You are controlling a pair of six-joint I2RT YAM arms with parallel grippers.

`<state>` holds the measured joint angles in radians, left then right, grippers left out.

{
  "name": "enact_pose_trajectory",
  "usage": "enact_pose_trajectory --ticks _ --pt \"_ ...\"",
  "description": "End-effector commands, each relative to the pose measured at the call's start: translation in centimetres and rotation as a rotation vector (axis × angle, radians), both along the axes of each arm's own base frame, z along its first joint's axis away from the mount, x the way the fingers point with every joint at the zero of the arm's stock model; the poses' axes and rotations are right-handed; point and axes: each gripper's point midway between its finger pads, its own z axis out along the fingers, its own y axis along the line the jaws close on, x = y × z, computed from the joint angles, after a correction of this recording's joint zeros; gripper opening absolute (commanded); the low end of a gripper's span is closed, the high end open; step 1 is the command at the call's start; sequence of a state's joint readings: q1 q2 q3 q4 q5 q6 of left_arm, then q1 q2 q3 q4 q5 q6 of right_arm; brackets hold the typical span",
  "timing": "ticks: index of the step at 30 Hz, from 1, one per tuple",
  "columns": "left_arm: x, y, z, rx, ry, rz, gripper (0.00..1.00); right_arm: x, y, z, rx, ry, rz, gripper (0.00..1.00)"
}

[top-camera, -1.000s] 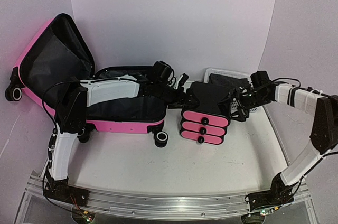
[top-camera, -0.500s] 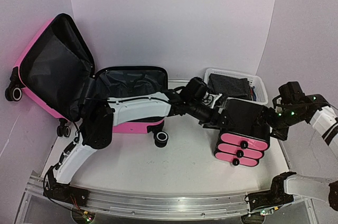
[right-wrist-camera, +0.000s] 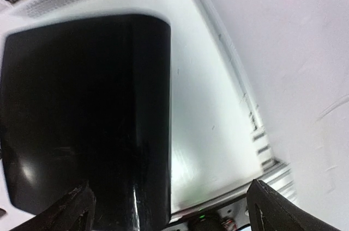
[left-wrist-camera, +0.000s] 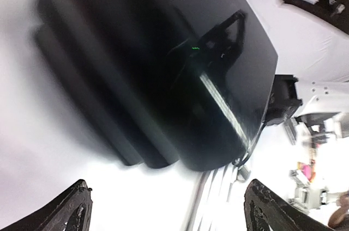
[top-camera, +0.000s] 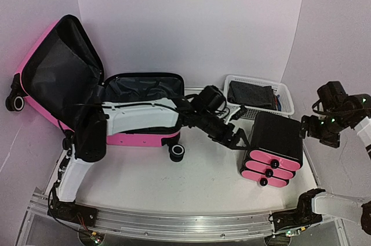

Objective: Open, take out, and arrange the luggage

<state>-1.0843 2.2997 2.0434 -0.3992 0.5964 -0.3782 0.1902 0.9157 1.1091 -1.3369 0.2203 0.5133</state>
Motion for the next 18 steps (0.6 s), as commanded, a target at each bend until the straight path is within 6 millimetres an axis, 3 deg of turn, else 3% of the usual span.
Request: enact_pose_trajectory --ticks 1,6,8,13,18 --pt "8.0 10.0 12.8 -0.078 -0.298 0.240 0.98 1.3 -1.0 7.4 -0.136 -0.172 0.134 0.98" --pt "11.1 23.0 23.4 -0.063 -0.610 0.519 1.00 3.1 0.2 14.3 -0.152 -0.363 0.260 0.98" --pt "10.8 27.8 27.0 -0.031 -0.749 0.631 1.00 3.5 1.1 16.8 -0.132 -0.451 0.306 0.98" --pt "7.4 38.1 34.5 -0.011 -1.023 0.878 1.00 3.3 2.6 21.8 -0.090 -0.634 0.378 0.98" --pt "3.3 45.4 39.0 -0.081 -1.115 1.074 1.00 2.2 2.7 25.0 -0.096 -0.752 0.396 0.98"
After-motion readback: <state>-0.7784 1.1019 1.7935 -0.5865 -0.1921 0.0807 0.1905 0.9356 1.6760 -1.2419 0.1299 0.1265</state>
